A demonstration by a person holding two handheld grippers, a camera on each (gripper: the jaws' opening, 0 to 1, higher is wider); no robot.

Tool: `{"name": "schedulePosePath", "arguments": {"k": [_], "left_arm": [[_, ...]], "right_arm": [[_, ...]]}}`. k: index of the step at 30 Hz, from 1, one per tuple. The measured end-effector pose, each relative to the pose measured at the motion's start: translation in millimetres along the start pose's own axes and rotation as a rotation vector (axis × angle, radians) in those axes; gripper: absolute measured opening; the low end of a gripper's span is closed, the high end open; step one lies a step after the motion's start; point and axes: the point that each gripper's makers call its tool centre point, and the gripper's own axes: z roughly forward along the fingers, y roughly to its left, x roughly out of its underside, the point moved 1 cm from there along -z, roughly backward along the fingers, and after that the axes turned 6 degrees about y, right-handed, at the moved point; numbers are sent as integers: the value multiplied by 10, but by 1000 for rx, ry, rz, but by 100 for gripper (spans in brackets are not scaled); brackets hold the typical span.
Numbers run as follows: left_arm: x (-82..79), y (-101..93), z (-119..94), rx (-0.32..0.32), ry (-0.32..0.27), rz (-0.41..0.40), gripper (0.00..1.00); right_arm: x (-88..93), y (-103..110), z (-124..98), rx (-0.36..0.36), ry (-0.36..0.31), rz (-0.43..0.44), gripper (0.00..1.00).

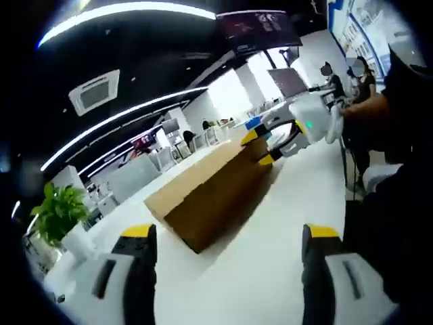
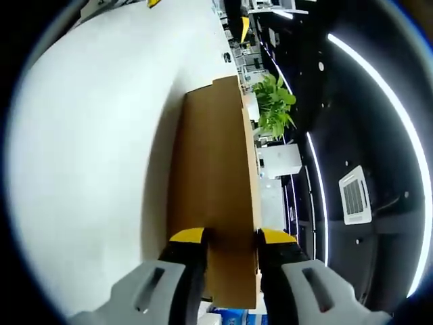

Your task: Operate the shoe box by opening the lid, removing the specified soft item, and placing it in the target area until the item is outside and the box remains undamaged.

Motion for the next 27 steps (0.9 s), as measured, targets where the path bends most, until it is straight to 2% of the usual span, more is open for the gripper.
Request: {"name": "schedulePosePath", "arguments": {"k": [4,7,9,11,14,15,17,19,22,24,26,27], "left_arm": [[-19,-8,-118,-4,-17,-62,99],[4,-85,-212,35,-7,-166,99],[13,-174,-310,89,-12,-252,99],[12,-184,-324,96,-15,-262,99],[22,-290,-530,146,-36,-345,99],[25,-297,-549,145,-35,-344,99],[106,-362,-732,136,17,-363,99],[172,-361,-841,103,58,-341,99],[209,-376,-981,83,88,-343,99],[192,-360,-1048,61,69,-340,97],[188,-380,-1058,67,50,-358,92],[224,-428,-1051,87,67,-383,93]], "right_arm": [[0,4,-1,-1,1,-3,29],[1,7,0,0,3,0,29],[0,7,-2,-1,4,2,29],[0,7,-3,-1,4,2,29],[-12,6,-11,-2,8,1,29],[-15,8,-14,-2,8,0,29],[-19,7,-14,-1,10,0,29],[-11,8,-6,-2,13,2,29],[-21,8,-11,0,14,1,29],[-21,6,-8,2,16,-1,29],[-14,6,8,2,21,-1,29],[-12,5,15,0,23,-3,29]]}}
